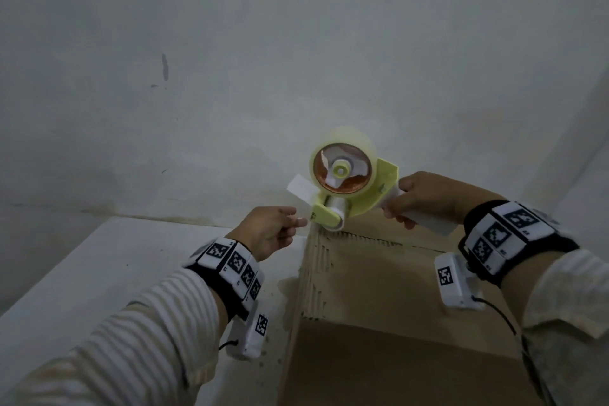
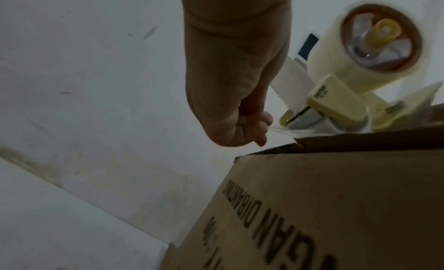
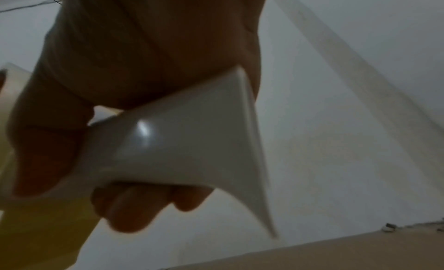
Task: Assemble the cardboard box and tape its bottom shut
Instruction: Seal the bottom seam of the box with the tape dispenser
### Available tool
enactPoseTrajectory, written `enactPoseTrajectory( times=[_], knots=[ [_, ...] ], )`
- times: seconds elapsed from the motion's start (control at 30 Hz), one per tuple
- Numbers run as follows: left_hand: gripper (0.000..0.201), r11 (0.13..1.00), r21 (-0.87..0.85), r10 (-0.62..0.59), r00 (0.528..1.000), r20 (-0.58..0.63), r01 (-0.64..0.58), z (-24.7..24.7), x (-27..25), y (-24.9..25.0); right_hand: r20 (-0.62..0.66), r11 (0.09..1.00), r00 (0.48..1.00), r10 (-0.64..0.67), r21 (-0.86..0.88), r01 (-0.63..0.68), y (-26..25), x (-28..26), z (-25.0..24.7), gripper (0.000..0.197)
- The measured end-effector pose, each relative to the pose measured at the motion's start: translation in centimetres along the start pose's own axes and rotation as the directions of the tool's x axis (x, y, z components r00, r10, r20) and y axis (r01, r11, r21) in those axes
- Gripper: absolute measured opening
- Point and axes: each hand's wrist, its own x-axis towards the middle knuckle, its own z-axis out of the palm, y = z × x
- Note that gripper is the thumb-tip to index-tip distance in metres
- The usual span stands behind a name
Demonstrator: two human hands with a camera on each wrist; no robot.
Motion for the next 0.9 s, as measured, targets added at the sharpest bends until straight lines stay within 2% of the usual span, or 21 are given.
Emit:
enactPoseTrajectory(
  times=[0.07, 0.23, 0.57, 0.7, 0.8, 0.9],
  knots=[
    [0.032, 1.000, -0.009, 0.009, 1.000, -0.007, -0.009, 0.7, 0.0, -0.1, -0.024, 0.998, 1.000, 0.003, -0.060, -0.005, -0.1, 0.2, 0.1, 0.019],
    [0.039, 1.000, -0.007, 0.026, 0.999, -0.045, -0.026, 1.3, 0.3, -0.4, -0.082, 0.999, 0.997, 0.008, -0.047, -0.012, 0.3, 0.9, 0.8, 0.034],
    [0.048, 0.999, 0.040, 0.004, 0.995, -0.097, 0.000, 2.1, 1.1, -3.0, -0.044, 0.994, 0.997, 0.058, -0.094, -0.062, 1.5, 2.2, 2.4, 0.029],
    [0.048, 0.995, 0.096, 0.025, 0.997, -0.069, -0.018, 2.7, 1.5, -4.0, -0.028, 0.985, 0.995, 0.093, -0.146, -0.097, 1.5, 2.5, 2.6, 0.020],
    [0.051, 0.990, 0.135, 0.050, 0.998, -0.049, -0.043, 2.9, 1.7, -4.2, -0.026, 0.972, 0.992, 0.127, -0.194, -0.129, 1.6, 2.8, 2.7, 0.021],
    [0.058, 0.988, 0.153, -0.011, 1.000, -0.030, 0.015, 2.8, 1.5, -4.2, -0.030, 0.965, 0.989, 0.147, -0.216, -0.150, 1.6, 2.8, 2.8, 0.025]
  ],
)
